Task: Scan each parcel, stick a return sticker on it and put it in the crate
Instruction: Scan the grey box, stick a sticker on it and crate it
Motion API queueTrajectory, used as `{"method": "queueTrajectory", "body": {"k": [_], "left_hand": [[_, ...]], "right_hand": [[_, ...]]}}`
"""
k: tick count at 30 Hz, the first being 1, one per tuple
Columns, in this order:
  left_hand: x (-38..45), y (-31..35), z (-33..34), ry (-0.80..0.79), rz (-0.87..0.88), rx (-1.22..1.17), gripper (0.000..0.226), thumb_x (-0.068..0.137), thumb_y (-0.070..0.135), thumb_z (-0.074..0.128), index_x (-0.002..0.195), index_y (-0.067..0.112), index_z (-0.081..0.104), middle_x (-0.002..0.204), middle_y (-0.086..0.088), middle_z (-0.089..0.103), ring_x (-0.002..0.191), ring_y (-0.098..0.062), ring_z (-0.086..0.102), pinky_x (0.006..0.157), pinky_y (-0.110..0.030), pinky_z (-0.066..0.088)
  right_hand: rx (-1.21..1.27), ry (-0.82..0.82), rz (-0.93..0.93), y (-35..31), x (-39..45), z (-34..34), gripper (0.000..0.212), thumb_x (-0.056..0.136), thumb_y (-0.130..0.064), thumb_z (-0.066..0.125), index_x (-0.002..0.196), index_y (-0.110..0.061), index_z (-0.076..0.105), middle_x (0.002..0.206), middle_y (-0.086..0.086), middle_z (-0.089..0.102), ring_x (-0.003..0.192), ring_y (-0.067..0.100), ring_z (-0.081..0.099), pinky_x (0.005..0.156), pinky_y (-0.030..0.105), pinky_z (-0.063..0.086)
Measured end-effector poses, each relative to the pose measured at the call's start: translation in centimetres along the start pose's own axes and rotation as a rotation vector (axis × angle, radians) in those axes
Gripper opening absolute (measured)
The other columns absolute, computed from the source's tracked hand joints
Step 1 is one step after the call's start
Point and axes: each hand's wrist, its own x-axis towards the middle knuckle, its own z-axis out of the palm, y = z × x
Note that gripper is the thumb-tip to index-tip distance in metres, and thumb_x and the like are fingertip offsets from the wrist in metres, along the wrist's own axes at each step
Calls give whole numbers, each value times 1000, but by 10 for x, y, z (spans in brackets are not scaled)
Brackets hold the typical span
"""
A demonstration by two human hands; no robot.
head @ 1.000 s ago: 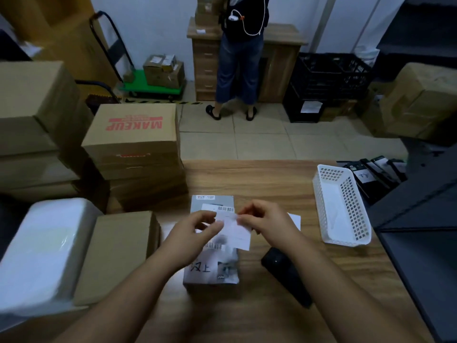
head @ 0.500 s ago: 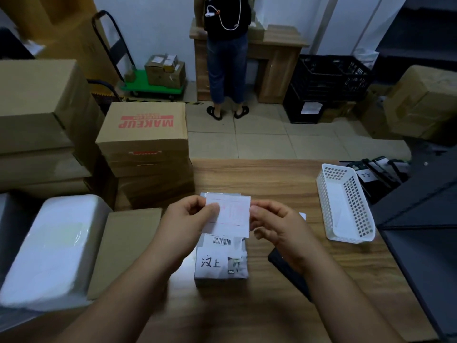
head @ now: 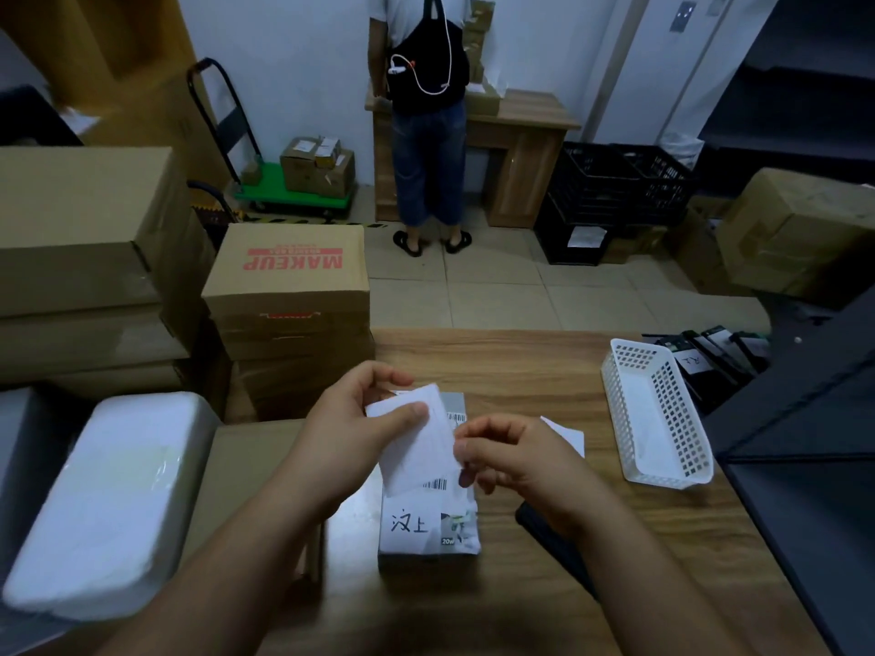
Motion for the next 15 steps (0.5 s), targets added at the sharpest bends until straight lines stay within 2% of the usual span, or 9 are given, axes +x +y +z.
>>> {"method": "queueTrajectory", "body": {"k": [2,4,7,11,15], "left_hand": [[1,3,-4,12,41,74,24,77,25,80,90,28,59,88,4,66,78,-14,66,63,-30,54],[3,7,-7,-22,80,159,28,74,29,82,86,29,56,87,5,67,78,-14,66,64,-35,55],[5,13,-10,-100,94,240,31,71,33,83,86,28,56,88,8,69,76,-7,67,60,-30,57],[10,18,-14,-175,124,308,32,72,35,82,88,30,55,96,7,67,87,-13,67,59,-23,53],[12,23,-14,-232,146,375,30,74,35,80,85,29,53,94,7,63,87,-13,64,52,-16,47]], "right_hand": [[31,26,-33,-5,3,4,7,87,-8,68,87,-13,72,78,3,69,69,15,60,62,26,43],[55,39,-66,-10,5,6,9,88,-9,67,83,-15,72,77,5,69,67,17,59,61,27,41],[42,54,-94,-15,7,8,9,89,-6,64,83,-10,69,70,3,65,62,17,57,58,26,40],[39,50,-104,-15,5,8,9,90,-4,62,84,-9,66,67,4,64,60,17,58,55,25,41],[61,50,-117,-13,4,6,7,91,-3,59,87,-6,64,72,12,64,61,20,61,54,26,44]]}}
